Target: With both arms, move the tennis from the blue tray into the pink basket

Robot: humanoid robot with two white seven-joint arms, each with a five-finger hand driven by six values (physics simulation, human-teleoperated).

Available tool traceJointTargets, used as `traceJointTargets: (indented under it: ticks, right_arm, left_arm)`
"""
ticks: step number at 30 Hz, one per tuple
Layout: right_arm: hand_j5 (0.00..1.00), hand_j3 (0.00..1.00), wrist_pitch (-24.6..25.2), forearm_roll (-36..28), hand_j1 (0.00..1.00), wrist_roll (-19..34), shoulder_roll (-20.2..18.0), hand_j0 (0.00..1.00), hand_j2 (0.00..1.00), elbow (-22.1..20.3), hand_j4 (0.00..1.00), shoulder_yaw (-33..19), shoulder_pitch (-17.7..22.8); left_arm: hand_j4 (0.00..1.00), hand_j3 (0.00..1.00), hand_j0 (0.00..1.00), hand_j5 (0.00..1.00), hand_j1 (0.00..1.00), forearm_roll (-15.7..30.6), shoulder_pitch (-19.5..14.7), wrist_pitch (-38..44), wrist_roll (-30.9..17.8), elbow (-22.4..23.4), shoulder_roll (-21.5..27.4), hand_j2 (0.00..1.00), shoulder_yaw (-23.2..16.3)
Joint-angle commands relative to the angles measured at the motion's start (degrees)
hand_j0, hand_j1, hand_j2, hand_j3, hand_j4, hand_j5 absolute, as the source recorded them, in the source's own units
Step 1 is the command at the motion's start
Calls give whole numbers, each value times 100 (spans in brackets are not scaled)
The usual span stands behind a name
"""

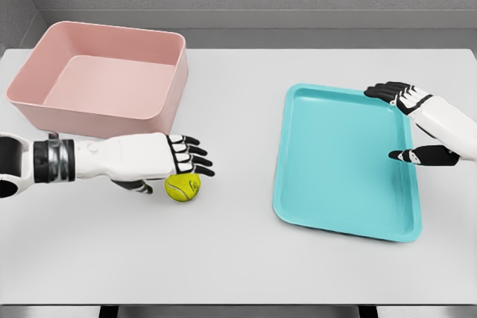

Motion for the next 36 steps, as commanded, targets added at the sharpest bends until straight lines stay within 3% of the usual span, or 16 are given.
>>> traceJointTargets:
  ticks: [1,8,28,32,36]
  right_arm:
    - [100,100,17,-43,100,-3,21,100,100,4,100,-1,0]
    - [100,100,17,-43,100,-3,21,100,100,13,100,-1,0]
    - [100,100,17,-43,100,-3,21,100,100,13,100,-10,0]
    - [100,100,17,-43,100,-3,21,100,100,13,100,-10,0]
    - [100,100,17,-43,100,-3,21,100,100,13,100,-10,0]
  left_arm:
    - [100,100,100,100,100,33,-9,9,3,69,-70,100,-97]
    - [100,100,100,100,100,24,-281,9,3,438,-342,100,-502]
    - [99,99,99,99,99,32,-264,9,3,790,-422,99,-695]
    - [89,89,89,89,89,24,-246,9,-6,834,-422,89,-704]
    - [68,68,68,68,68,24,-246,9,-85,843,-422,68,-695]
